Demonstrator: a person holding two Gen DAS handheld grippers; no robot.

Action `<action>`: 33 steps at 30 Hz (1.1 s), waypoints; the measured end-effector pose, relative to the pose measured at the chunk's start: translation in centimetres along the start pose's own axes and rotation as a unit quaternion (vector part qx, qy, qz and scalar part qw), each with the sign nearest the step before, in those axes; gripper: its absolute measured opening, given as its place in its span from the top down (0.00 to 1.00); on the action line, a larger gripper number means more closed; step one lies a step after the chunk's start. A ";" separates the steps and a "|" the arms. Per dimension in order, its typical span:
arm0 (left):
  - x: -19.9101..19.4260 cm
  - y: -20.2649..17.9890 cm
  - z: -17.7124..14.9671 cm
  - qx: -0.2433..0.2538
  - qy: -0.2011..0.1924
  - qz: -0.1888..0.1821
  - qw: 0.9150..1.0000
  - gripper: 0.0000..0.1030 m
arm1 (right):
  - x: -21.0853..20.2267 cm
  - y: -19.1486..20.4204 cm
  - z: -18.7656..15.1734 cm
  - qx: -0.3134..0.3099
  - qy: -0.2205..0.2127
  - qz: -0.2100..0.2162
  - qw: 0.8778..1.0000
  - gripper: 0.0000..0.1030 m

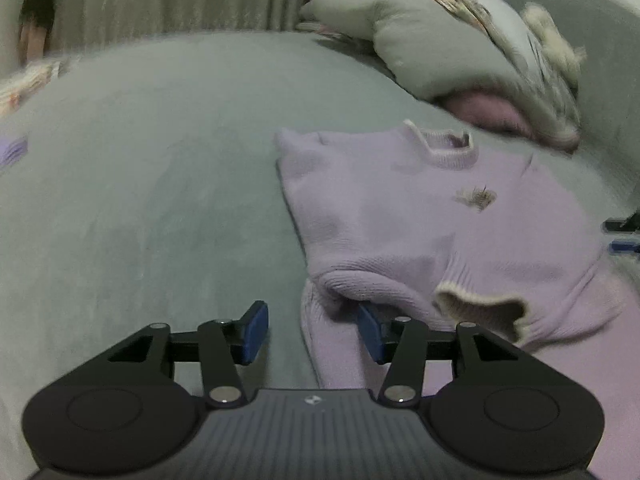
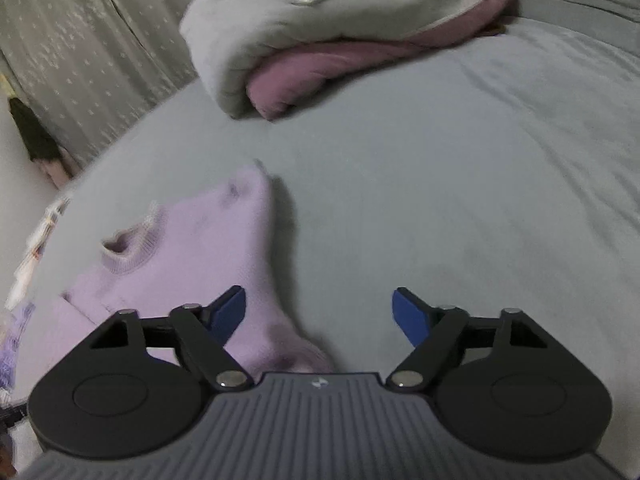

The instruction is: Fold clothes

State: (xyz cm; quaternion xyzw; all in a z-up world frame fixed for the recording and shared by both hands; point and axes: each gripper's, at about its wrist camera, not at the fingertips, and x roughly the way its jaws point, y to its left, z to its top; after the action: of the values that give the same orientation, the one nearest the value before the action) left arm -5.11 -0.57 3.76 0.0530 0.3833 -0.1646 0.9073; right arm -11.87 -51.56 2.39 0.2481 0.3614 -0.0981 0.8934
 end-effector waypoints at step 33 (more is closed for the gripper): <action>-4.8 3.2 -2.1 -0.088 -0.009 0.008 0.996 0.58 | -2.2 -3.1 -1.1 0.040 0.016 0.025 0.999 0.44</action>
State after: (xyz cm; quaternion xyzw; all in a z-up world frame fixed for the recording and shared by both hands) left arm -8.50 4.15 5.62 -0.0256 0.3878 -0.1235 0.9131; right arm -15.24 -53.72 2.10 0.2945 0.3646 -0.0861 0.8791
